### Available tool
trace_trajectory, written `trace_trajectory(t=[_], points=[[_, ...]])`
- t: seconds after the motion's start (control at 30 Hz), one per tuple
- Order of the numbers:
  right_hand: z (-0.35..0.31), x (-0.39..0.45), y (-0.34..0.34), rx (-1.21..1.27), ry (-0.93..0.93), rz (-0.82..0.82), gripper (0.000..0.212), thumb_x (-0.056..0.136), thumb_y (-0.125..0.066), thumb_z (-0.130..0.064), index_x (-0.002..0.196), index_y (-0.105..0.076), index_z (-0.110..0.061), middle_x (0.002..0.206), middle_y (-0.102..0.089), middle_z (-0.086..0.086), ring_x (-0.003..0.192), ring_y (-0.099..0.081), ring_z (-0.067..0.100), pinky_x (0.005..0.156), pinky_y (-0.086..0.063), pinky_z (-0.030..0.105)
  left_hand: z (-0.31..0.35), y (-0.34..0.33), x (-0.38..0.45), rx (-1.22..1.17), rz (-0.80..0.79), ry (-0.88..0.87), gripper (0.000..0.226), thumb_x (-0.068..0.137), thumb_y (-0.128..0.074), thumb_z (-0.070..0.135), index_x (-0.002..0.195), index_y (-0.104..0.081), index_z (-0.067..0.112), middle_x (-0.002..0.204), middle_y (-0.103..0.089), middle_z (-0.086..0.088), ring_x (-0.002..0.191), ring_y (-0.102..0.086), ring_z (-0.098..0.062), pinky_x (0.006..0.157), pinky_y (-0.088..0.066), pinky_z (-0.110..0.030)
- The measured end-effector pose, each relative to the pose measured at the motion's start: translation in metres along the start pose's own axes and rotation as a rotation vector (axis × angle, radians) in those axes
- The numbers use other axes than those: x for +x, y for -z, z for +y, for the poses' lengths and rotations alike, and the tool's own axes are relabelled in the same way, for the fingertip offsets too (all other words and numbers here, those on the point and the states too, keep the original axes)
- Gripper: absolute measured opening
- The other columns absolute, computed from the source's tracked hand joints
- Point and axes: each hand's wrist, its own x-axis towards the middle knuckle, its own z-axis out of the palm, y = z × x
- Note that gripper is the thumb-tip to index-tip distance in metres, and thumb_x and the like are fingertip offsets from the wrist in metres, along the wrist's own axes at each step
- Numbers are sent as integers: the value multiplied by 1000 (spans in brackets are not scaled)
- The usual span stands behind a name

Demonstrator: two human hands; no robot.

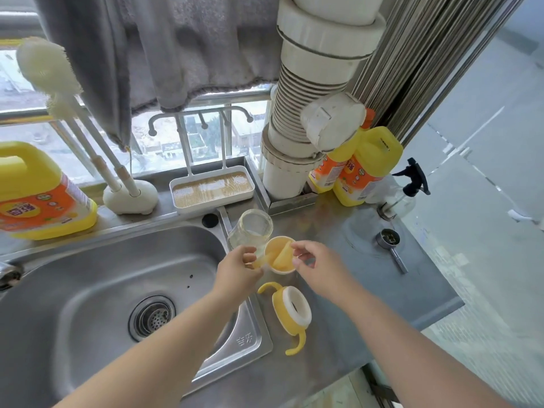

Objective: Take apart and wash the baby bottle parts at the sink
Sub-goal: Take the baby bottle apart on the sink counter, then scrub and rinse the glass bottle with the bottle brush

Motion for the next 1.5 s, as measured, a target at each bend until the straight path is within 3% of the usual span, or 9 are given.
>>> trace_trajectory(t=[0.1, 0.27, 0.4, 0.57, 0.73, 0.9, 1.1, 1.37, 1.5], points=[[-6, 3, -3, 2, 20, -9, 30, 91, -57, -17, 120, -58, -26, 108, -58, -9, 98, -56, 6, 86, -46, 19, -3, 4, -3, -39, -5, -1, 41, 79, -71, 2, 116, -58, 15, 103, -63, -3, 82, -61, -11, 64, -47, -15], [-14, 7, -7, -22, 40, -21, 28, 92, -55, -17, 119, -59, -26, 106, -58, -10, 96, -54, 4, 79, -40, 11, -6, 12, -6, -82, -47, 20, 35, 77, -71, 1, 105, -58, 16, 101, -64, -7, 80, -64, -15, 76, -56, -30], [-21, 10, -10, -36, 40, -48, 28, 93, -56, -18, 119, -59, -26, 108, -59, -8, 98, -55, 6, 84, -44, 18, -8, 15, -10, -80, -65, 17, 32, 77, -72, 2, 105, -61, 13, 95, -65, -7, 84, -65, -19, 81, -56, -34], [-21, 12, -11, -73, 32, -58, 28, 94, -55, -17, 121, -59, -25, 110, -59, -7, 97, -55, 6, 82, -43, 17, -14, 18, -13, -39, -59, 15, 30, 81, -68, 6, 107, -59, 16, 101, -65, -5, 91, -63, -18, 78, -52, -24], [-18, 15, -14, -137, 18, -68, 28, 96, -51, -17, 121, -59, -24, 110, -54, -8, 94, -53, 4, 80, -42, 17, -20, 1, -9, 95, -169, 33, 35, 89, -57, 6, 124, -57, 10, 121, -60, -4, 102, -58, -15, 88, -47, -22], [-16, 14, -12, -142, 25, -50, 29, 95, -52, -17, 123, -59, -23, 108, -53, -8, 96, -53, 5, 83, -46, 18, -19, -15, -2, 119, -121, 11, 35, 88, -62, 11, 122, -53, 11, 117, -59, 0, 93, -54, -10, 64, -41, -7], [-11, 10, -10, -101, 12, -51, 29, 96, -52, -18, 123, -58, -26, 108, -52, -10, 89, -52, -1, 68, -41, 5, -14, -20, 8, 24, 16, 91, 17, 88, -58, 12, 104, -52, 15, 103, -59, 0, 93, -58, -17, 84, -52, -32], [-12, 14, -11, -115, 16, -39, 29, 95, -51, -16, 122, -59, -25, 109, -55, -8, 87, -51, -1, 66, -39, 4, -18, -12, 7, 167, -105, 87, 21, 91, -52, 16, 109, -62, 16, 92, -62, 0, 80, -60, -17, 68, -48, -23], [-18, 16, -13, -126, 22, -20, 29, 95, -50, -16, 122, -59, -24, 108, -54, -8, 88, -51, 2, 69, -38, 4, -21, -3, 1, 215, -122, 73, 18, 91, -56, 17, 107, -63, 14, 92, -58, 1, 80, -56, -16, 67, -47, -21]])
